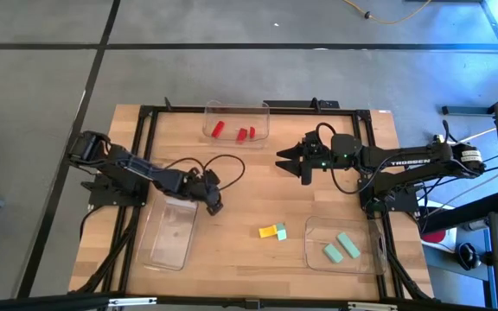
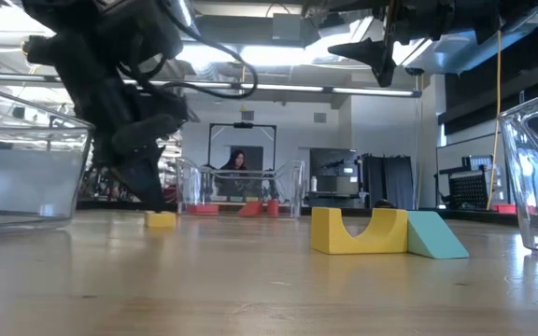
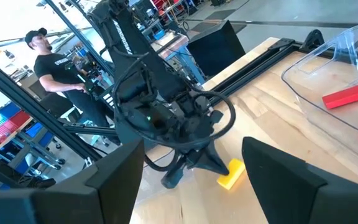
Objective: Sort & place blocks by color
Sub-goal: Put the top left yellow block in the left transparent bin
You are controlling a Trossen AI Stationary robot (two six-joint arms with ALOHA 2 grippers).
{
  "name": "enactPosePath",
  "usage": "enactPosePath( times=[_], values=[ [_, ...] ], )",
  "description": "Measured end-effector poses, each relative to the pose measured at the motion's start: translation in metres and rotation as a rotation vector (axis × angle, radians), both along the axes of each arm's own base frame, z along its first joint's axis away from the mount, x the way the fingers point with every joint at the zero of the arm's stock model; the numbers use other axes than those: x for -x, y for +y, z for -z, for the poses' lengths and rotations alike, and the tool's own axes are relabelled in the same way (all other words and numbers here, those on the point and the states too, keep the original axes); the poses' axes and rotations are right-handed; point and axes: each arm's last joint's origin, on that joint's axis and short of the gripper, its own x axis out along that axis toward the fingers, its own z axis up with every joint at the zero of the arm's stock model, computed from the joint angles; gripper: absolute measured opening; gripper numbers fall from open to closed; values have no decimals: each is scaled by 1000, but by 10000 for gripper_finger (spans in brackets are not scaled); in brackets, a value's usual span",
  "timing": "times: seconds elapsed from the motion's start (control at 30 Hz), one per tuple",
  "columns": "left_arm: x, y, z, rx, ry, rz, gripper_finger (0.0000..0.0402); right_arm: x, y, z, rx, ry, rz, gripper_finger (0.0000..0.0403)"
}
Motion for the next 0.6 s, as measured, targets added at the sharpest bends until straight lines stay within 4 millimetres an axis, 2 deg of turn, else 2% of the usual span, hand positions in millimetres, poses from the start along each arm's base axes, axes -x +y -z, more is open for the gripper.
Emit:
enactPosePath(
  times=[0.13, 0.27, 0.43, 0.6],
  values=[
    [-1, 10, -10, -25, 1, 47, 0, 0, 0, 0, 0, 1, 0, 272],
    [-6, 25, -33, -75, -36, 122, 0, 0, 0, 0, 0, 3, -1, 272],
    [-11, 45, -60, -120, -55, 354, 0, 0, 0, 1, -5, 8, -3, 272],
    [-16, 65, -80, -190, 78, 618, 20, 0, 0, 1, -8, 8, -3, 272]
  ],
)
